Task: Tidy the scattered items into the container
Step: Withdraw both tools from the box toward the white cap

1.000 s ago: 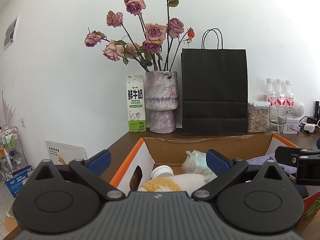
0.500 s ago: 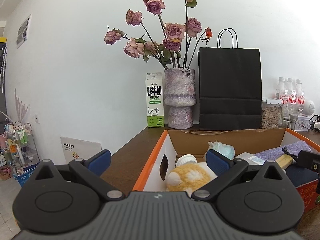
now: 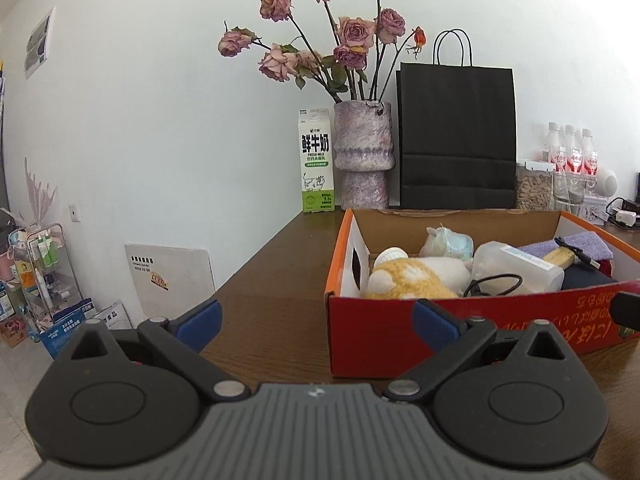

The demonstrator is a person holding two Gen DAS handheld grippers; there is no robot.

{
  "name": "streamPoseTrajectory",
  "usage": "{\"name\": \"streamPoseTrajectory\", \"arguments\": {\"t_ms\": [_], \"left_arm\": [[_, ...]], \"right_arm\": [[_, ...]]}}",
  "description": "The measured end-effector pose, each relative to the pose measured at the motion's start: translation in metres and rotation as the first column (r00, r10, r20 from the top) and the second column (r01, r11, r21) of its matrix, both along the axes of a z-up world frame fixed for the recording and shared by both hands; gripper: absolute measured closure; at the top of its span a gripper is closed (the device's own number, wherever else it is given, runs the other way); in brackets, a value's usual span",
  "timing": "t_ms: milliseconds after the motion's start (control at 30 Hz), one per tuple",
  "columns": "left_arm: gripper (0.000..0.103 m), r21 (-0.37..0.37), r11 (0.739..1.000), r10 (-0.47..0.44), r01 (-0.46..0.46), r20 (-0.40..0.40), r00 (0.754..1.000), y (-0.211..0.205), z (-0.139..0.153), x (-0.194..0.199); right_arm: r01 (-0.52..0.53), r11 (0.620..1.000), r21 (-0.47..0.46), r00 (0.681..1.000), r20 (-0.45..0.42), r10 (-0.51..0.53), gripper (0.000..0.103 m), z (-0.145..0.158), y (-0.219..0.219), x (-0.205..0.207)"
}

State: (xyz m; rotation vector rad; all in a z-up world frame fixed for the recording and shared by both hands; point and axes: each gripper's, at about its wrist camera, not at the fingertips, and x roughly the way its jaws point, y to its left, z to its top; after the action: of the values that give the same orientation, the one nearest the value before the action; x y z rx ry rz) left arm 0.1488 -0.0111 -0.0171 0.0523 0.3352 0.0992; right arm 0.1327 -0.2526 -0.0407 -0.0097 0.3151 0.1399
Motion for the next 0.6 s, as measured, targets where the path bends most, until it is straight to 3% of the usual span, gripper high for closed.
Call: {"name": "streamPoseTrajectory", "arguments": {"t_ms": [200, 367, 600], "left_arm": [[0.0, 0.029, 1.0, -0.005, 0.006, -0.051, 0.999, 0.014, -0.008, -0.017], [0.0, 0.032, 0.999, 0.007, -0.004, -0.088, 0.996, 0.028, -0.011, -0.024], [0.0, 0.017, 1.0, 0.019, -0.017, -0.135, 0.991, 0.045, -0.018, -0.026]], "right_arm": [[-0.086, 0.996, 0.029, 0.991, -0.103, 0.089, 0.0, -0.004, 0.012, -0.012], [-0.177, 0.984, 0.037, 0.964, -0.195, 0.181, 0.0, -0.011, 0.034, -0.015], [-0.223, 0.975, 0.013, 0.939, -0.267, 0.218, 0.002, -0.016, 0.065, -0.006]]}}
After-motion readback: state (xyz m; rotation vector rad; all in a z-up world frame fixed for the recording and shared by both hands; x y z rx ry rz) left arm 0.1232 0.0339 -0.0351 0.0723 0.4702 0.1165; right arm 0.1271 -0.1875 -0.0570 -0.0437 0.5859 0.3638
